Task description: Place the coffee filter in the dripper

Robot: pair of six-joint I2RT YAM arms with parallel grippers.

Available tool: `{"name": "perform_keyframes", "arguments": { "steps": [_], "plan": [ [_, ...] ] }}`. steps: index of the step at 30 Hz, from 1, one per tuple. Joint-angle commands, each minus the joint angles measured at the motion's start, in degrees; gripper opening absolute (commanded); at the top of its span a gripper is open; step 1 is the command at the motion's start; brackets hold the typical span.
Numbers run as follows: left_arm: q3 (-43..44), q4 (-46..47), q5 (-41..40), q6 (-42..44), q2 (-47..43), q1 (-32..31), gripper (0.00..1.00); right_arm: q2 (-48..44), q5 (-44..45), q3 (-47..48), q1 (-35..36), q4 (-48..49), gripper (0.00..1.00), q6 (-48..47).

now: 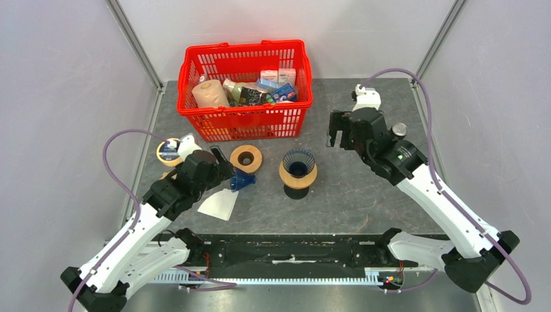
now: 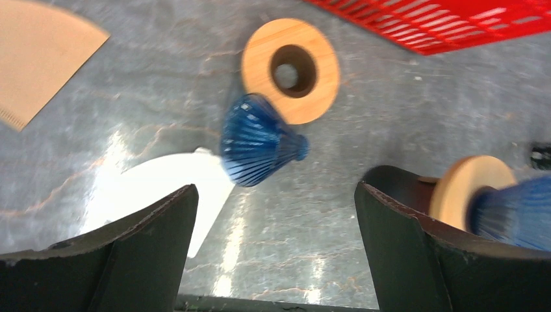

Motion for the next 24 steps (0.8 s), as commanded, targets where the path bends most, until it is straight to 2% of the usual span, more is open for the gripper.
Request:
{"name": "perform_keyframes", "arguments": {
  "steps": [1,6,11,24],
  "plan": [
    [-4.22,-8.03,1.33,-8.73,-0.5,4.73,0.97,-2.94,1.41,-4.73,-2.8,3.64,0.97,3.51],
    [-12.3,-2.6,11.5,-9.85,-1.4,10.87,0.96,-4.37,-1.81,-9.48,-4.11,7.86,0.99,2.84],
    [-18.87,2.82,16.2,-10.75,1.14,13.23,0.96,-3.45,-1.9,-11.02,-4.83,8.97,0.99,2.02],
    [-21.44,3.63,14.73,-10.28,10.61,13.55,0.92,-1.06,-3.47,-12.2,-6.39,9.46,0.99,1.94]
  ]
}}
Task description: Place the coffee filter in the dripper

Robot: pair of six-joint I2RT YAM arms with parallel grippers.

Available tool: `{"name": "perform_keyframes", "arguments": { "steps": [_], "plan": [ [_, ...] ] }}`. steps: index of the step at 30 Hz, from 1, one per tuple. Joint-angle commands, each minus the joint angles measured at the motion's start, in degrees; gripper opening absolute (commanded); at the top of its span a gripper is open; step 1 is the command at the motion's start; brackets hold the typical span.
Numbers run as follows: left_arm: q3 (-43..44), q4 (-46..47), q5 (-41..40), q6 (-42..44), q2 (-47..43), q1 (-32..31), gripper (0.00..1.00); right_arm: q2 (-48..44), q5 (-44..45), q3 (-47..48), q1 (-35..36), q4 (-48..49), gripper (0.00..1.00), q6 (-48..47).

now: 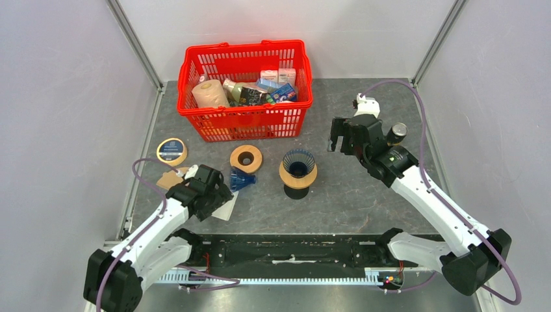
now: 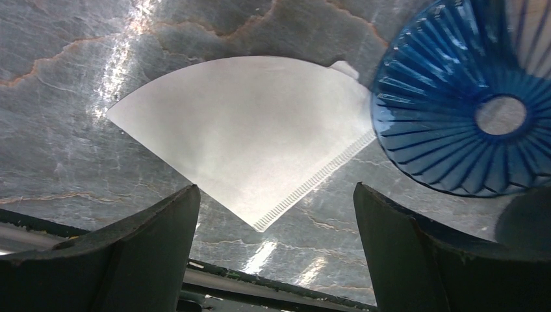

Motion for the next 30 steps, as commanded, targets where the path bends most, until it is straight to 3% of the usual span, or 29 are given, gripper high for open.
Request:
{"name": "perform_keyframes", "arguments": {
  "steps": [1,24,30],
  "plan": [
    [0.29,1.36,-0.77,-1.21,3.99,0.23,0.91,0.52,-0.27,-0.55,-0.54,2.15,0.99,0.07],
    [4.29,1.84,0.0,1.73,16.36,0.18,0.84,1.17,-1.11,-1.41,-2.11,2.76,0.99,-0.32],
    [4.81,3.73,1.38,2.17,19.41,0.15,0.77,1.33,-1.3,-1.47,-2.39,2.93,0.99,-0.4]
  ]
}}
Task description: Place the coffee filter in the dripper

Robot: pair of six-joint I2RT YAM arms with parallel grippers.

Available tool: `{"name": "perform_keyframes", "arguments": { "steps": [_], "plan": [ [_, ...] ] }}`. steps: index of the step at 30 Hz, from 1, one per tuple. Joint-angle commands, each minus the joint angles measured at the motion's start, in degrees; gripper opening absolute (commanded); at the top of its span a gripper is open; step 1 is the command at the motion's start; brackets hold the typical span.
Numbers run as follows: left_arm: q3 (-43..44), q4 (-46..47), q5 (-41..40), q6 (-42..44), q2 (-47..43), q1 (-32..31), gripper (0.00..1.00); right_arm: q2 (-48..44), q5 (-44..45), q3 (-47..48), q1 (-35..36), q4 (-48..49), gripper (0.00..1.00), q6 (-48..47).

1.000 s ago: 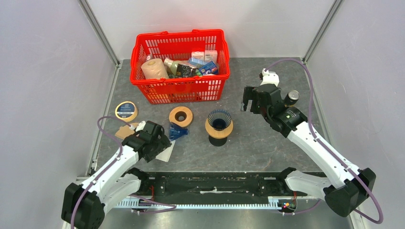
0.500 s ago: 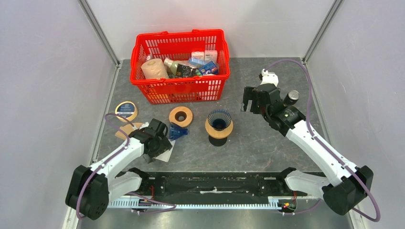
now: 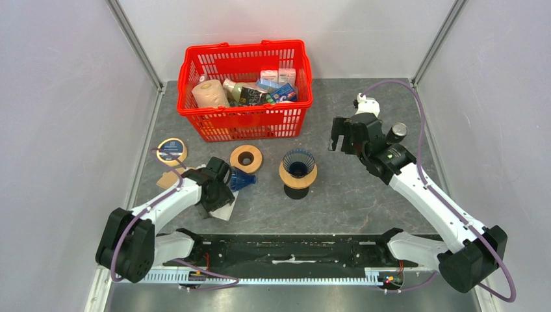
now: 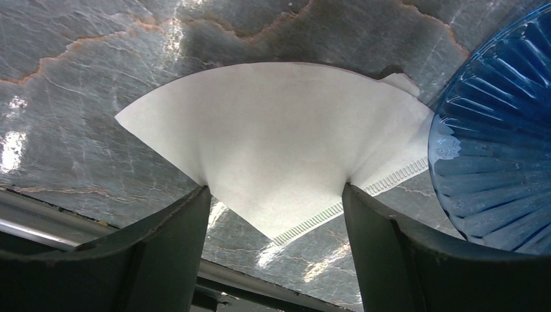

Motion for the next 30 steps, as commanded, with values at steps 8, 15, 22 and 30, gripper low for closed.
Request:
{"name": "perform_keyframes", "arguments": {
  "steps": [8,15,22,30],
  "plan": [
    [0.3,4.67,0.22,1.42,2.94,0.15,0.65,0.48,-0.47,-0.59,-0.73,1.98,0.99,-0.33],
    [2.04,2.58,-0.61,2.27,0.26,0.18,0.47,0.52,-0.62,-0.61,-0.84,1.98,0.99,-0.29],
    [4.63,-0.24,-3.17,4.13,-5.98,0.14,0.29,0.04,-1.86,-0.67,-0.84,1.96,0.99,0.04],
    [9.1,-4.71,-6.92,7.83,-15.01,0.13,0.22,-1.12,-5.93,-0.07,-0.81,2.47,0.99,-0.59]
  ]
}}
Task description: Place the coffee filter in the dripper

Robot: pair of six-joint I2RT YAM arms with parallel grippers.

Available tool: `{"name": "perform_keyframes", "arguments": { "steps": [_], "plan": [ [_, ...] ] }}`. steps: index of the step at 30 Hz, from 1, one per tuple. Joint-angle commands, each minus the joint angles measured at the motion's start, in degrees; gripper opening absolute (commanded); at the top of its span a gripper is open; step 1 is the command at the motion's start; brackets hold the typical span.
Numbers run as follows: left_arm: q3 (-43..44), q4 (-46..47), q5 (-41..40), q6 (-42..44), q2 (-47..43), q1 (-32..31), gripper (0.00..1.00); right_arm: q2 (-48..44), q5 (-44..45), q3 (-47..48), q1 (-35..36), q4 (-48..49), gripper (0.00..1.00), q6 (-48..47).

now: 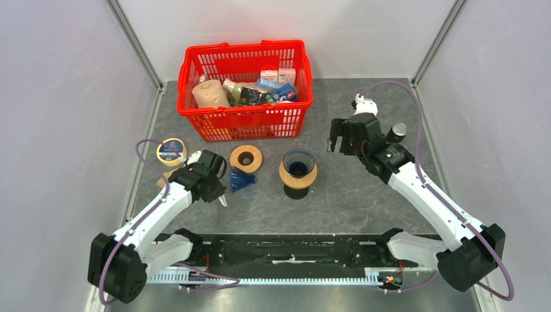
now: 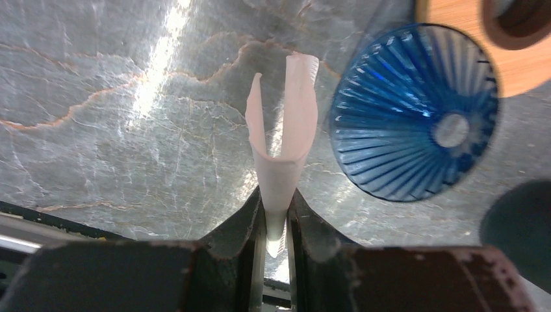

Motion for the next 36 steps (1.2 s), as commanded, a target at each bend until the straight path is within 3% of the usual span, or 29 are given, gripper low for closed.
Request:
{"name": "perform_keyframes", "arguments": {
  "steps": [1,5,8,14,20,25,30,36],
  "plan": [
    [4.03,-2.13,-4.27,4.47,-5.65,0.15,0.22,-2.12,-3.73,0.44,-0.19,2.31,0.99,-0.83],
    [7.86,-2.78,-3.12,5.65,-10.53,0.15,0.22,-3.92,-8.42,0.1,-0.14,3.71,0.99,-1.87],
    [9.38,2.1,-0.02,7.44,-15.77,0.13,0.22,-5.23,-13.2,-0.29,-0.19,6.02,0.99,-2.13],
    [9.05,23.42,20.59,9.74,-22.06,0.13,0.23,-7.47,-27.26,0.71,-0.13,10.3,0.99,-0.88],
    [10.14,42.86,38.26,10.3,-14.8,0.01,0.23,-7.66,-45.07,2.8,-0.21,15.45,0.99,3.3],
    [11.07,56.66,50.23,11.13,-6.57,-3.13,0.23,-6.56,-58.12,1.68,-0.11,26.15,0.99,10.01],
    [12.83,59.64,53.49,14.73,-1.91,-9.17,0.23,-3.39,-60.03,2.9,-0.1,28.66,0.99,12.94],
    [13.33,59.42,52.98,16.09,0.57,-10.56,0.23,-1.21,-63.43,2.76,-0.09,32.04,0.94,15.71]
  ]
}}
